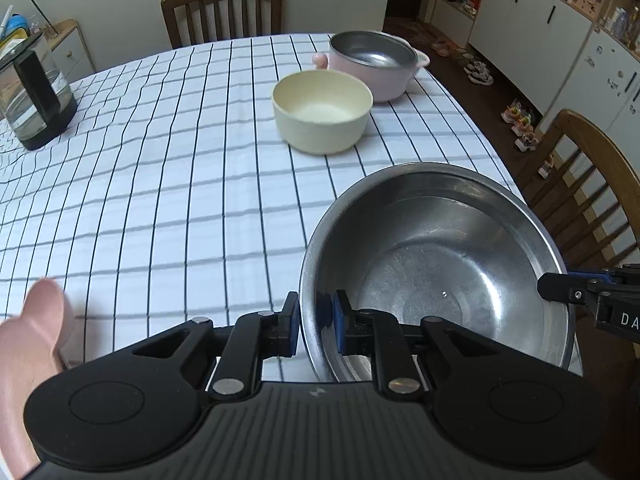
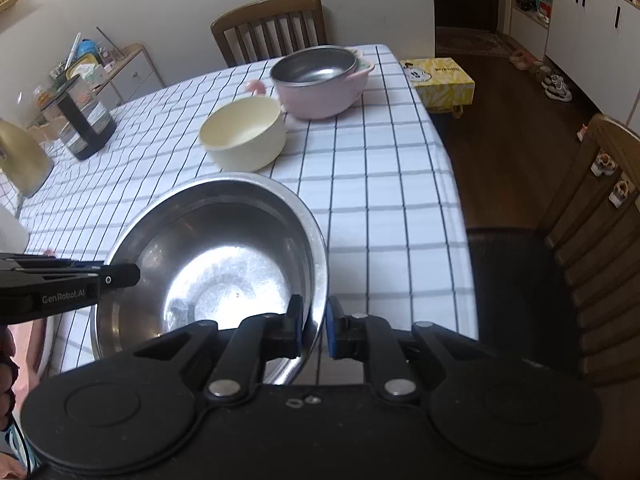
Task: Organize plates and bowls
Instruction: 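Close both tools on the steel bowl rim, then carry the steel bowl with both tools onto the pink plate and release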
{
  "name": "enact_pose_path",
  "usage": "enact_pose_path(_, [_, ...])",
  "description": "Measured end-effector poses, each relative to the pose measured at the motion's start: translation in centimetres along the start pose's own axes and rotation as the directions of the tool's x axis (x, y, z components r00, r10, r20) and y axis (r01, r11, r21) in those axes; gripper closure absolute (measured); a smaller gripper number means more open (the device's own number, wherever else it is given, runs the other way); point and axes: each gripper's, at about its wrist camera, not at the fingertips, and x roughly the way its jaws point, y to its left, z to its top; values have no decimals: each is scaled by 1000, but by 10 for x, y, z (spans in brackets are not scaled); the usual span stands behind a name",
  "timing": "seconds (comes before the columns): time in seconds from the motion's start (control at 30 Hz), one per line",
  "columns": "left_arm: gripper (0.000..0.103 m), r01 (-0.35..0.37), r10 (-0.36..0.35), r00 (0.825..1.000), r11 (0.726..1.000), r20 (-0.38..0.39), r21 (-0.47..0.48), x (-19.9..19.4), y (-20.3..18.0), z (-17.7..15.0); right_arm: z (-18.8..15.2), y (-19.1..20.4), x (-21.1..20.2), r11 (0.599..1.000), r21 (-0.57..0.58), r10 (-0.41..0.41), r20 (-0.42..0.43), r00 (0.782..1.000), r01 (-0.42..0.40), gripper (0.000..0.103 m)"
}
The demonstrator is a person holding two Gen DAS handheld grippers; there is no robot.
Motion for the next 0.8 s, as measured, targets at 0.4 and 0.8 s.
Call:
enact_pose_path(0.4, [87,49,-47,998,998,-49,47,-6,12,-59,-57,26,-10,998,32,-45,-52,998,47,91])
enact_pose_path(0.8, [87,88,-81,994,991,-75,102,2,10,-77,-86,31,-6,994,43,-97,-72,993,100,90])
